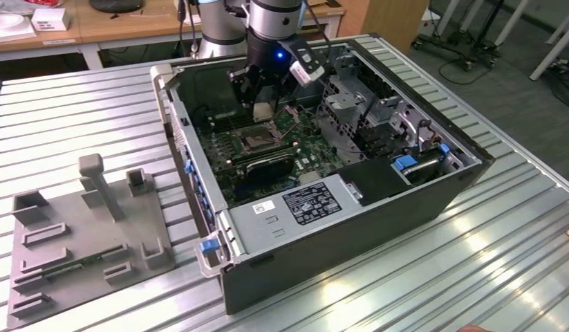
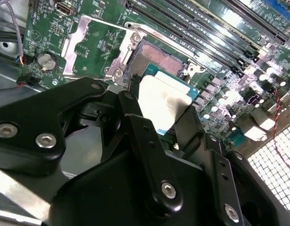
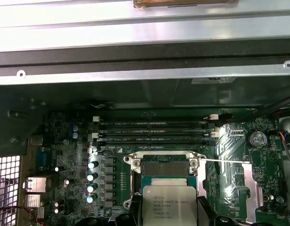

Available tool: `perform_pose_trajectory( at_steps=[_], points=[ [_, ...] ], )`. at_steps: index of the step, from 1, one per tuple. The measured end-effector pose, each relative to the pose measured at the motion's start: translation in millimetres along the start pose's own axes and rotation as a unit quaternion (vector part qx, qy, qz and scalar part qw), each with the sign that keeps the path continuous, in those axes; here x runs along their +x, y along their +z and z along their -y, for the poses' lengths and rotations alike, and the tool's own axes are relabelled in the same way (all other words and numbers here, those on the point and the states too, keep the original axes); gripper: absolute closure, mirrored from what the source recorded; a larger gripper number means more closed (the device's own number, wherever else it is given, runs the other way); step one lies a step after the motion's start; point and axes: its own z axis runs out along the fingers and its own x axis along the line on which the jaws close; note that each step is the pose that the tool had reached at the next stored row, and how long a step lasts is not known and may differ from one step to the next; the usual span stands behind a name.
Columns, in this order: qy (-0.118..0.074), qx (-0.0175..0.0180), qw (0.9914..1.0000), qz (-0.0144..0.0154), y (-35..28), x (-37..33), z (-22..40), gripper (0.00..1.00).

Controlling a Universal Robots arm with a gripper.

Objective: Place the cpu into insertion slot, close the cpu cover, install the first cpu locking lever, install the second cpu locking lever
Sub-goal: 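Place the cpu into insertion slot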

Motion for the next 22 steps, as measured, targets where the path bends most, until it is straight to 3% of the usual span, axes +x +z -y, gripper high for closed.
perform_pose_trajectory(
  at_steps=[6,9,12,14,17,22],
  points=[
    [0.008,-0.0001,0.99997,0.0007,0.2,0.0,0.1,0.46],
    [0.033,-0.0003,0.99943,0.0031,0.5,0.0,0.1,0.46],
    [0.06,-0.0005,0.99816,0.0057,0.8,0.0,0.1,0.46],
    [0.078,-0.0006,0.99691,0.0073,1.0,0.0,0.1,0.46],
    [0.106,-0.0008,0.99434,0.0099,1.4,0.0,0.1,0.46],
    [0.15,-0.0012,0.98856,0.0141,2.5,0.0,0.2,0.46]
  ],
)
